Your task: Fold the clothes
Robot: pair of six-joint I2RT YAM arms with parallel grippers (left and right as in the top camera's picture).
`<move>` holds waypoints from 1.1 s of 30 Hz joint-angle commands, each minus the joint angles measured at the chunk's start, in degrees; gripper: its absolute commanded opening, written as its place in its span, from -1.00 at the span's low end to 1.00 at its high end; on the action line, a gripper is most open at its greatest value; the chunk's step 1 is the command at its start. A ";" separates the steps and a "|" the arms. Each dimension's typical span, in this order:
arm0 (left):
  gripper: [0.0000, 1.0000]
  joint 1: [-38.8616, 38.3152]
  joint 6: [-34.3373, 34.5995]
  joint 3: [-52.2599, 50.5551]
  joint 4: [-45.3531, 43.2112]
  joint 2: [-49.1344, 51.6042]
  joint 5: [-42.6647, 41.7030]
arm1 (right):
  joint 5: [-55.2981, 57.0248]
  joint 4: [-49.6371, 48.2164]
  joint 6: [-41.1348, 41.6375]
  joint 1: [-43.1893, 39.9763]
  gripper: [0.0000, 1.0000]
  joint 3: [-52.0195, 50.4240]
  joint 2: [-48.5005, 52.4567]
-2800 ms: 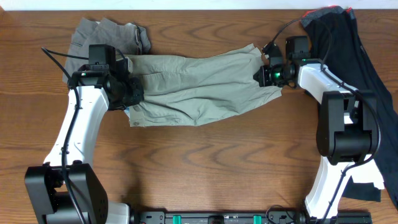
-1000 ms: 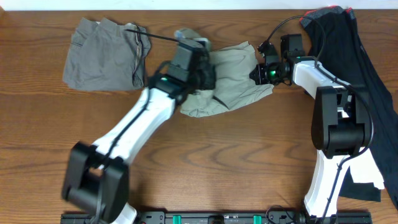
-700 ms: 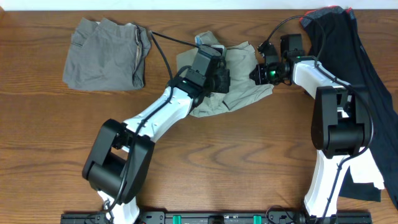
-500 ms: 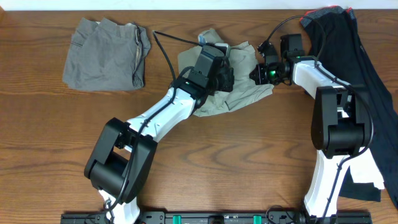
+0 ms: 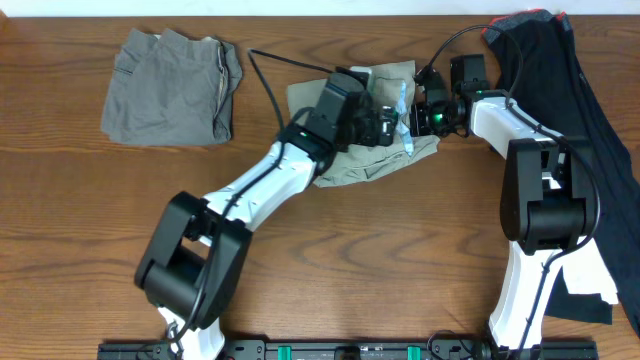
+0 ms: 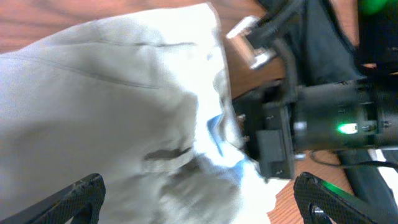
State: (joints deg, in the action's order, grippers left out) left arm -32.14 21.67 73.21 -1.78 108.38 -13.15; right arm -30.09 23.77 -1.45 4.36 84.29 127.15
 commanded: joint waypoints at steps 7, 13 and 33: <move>0.96 7.23 -0.92 1.66 14.84 -12.63 0.20 | -1.86 6.91 0.81 -1.01 -0.97 1.11 -1.11; 0.96 10.29 -2.12 1.66 22.43 -13.44 0.28 | -1.42 14.21 0.76 -3.45 -0.97 3.96 -11.26; 0.96 11.34 -3.85 1.64 26.38 -13.44 0.42 | 5.73 25.09 -0.63 5.51 0.66 0.48 -13.55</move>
State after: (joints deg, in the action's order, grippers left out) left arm -21.04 19.18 74.13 24.12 94.72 -13.10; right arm -28.10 48.82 -2.57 9.13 85.80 113.03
